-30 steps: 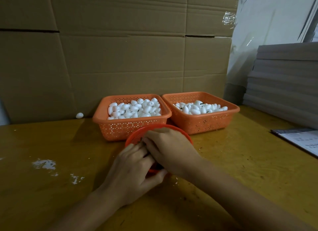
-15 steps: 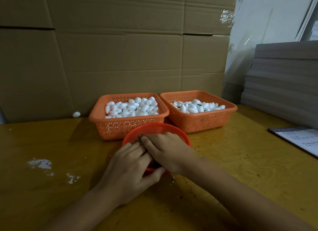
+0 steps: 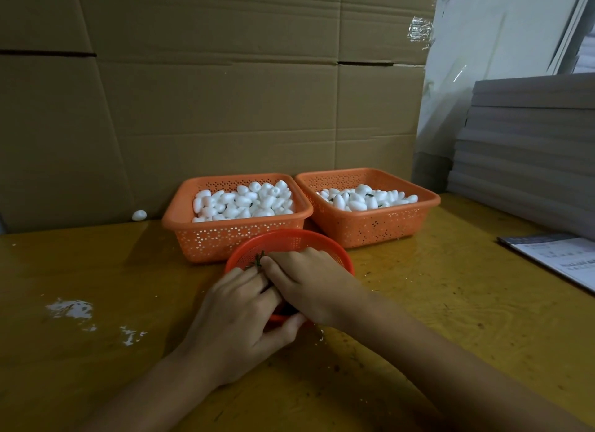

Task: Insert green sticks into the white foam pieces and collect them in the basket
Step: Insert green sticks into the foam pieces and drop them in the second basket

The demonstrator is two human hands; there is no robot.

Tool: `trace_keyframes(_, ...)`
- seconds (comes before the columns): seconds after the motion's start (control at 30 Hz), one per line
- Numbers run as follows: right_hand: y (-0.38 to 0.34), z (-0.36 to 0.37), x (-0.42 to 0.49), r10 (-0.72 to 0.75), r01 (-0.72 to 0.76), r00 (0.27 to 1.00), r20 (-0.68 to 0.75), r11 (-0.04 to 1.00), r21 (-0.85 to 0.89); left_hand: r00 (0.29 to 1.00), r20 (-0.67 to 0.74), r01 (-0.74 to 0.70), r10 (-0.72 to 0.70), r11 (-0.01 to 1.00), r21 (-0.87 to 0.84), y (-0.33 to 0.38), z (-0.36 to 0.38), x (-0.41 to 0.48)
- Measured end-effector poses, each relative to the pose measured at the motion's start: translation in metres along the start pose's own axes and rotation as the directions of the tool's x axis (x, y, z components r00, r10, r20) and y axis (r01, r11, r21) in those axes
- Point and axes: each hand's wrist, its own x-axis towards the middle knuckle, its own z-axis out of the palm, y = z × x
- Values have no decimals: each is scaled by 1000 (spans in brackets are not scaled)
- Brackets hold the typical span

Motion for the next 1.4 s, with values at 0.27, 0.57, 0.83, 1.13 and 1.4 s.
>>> trace_keyframes(0.27, -2, -3, -2, 8, -8, 1000, 9, 1000, 7, 1000, -19, -9, 9, 1000, 18, 1, 1, 0)
trace_keyframes(0.57, 2, 1, 0, 9, -9, 1000, 9, 1000, 4, 999, -25, -36, 36, 999, 12, -2, 3, 2)
trace_keyframes(0.83, 3, -6, -7, -191, 193, 978, -85, 981, 11, 985, -173, -60, 22, 975, -214, -6, 2, 2)
trace_keyframes(1.13, 4, 2, -3, -58, 55, 998, 38, 995, 85, 906, -349, 278, -239, 958, 64, -48, -14, 44)
trace_keyframes(1.4, 6, 0, -1, -51, 54, 990, 135, 998, -12, 685, 465, 502, -561, 826, 257, -106, -19, 111)
